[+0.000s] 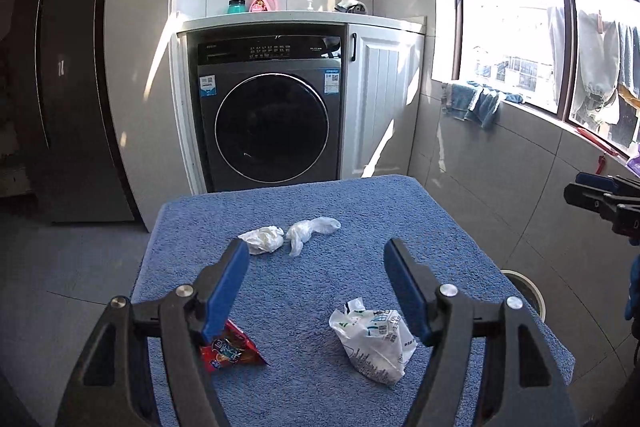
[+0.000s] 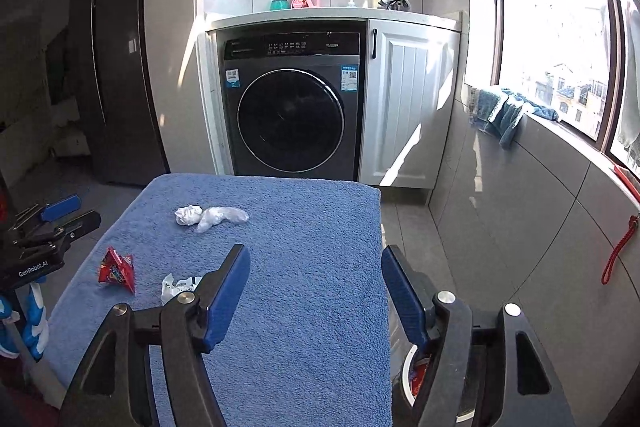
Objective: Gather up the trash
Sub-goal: 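Move both open tools back to the towel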
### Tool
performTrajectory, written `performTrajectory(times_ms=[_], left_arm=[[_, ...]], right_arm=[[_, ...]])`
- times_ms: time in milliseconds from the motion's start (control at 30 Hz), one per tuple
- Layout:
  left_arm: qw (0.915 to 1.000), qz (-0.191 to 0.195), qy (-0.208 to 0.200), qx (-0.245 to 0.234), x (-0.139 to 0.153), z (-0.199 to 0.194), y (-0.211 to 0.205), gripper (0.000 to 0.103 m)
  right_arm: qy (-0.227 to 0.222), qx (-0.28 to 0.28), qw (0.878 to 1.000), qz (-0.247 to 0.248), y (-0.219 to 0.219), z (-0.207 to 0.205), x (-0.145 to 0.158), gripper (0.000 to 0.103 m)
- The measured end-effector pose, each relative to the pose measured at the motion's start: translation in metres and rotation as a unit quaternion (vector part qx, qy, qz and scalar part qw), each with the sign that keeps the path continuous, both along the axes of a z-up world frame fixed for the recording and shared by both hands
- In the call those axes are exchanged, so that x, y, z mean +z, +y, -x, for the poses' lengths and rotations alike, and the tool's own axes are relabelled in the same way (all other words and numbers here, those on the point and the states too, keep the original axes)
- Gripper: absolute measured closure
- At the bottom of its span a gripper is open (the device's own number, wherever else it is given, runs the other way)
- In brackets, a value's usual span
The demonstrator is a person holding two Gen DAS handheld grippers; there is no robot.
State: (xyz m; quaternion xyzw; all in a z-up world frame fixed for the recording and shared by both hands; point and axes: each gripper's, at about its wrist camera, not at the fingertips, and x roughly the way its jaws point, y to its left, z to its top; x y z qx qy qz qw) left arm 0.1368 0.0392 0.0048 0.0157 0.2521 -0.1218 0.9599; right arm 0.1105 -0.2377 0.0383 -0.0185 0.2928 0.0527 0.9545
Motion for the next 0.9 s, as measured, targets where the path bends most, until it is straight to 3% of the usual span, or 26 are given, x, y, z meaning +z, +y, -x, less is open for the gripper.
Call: performTrajectory(times_ms=[200, 467, 633, 900], left_arm=[[0.9978, -0.014, 0.0, 0.065, -0.013, 0.012, 0.063, 0.026], [0.9932, 0.002, 0.021, 0.115, -0.035, 0.022, 0.121, 0.022], [0.9934, 0.01, 0.047, 0.104, -0.054, 0.022, 0.132, 0.022], [0.9953, 0.046, 0.081, 0.027, -0.077, 0.011, 0.12, 0.021]], right_arm=[[-0.005, 0.03, 0.999, 0.013, 0.031, 0.002, 0.008, 0.037], [0.001, 0.052, 0.998, 0.018, 0.059, -0.003, 0.007, 0.03], [0.017, 0.059, 0.998, 0.015, 0.069, -0.012, 0.0, 0.026], [0.048, 0.064, 0.997, 0.017, 0.082, -0.037, -0.016, 0.024]])
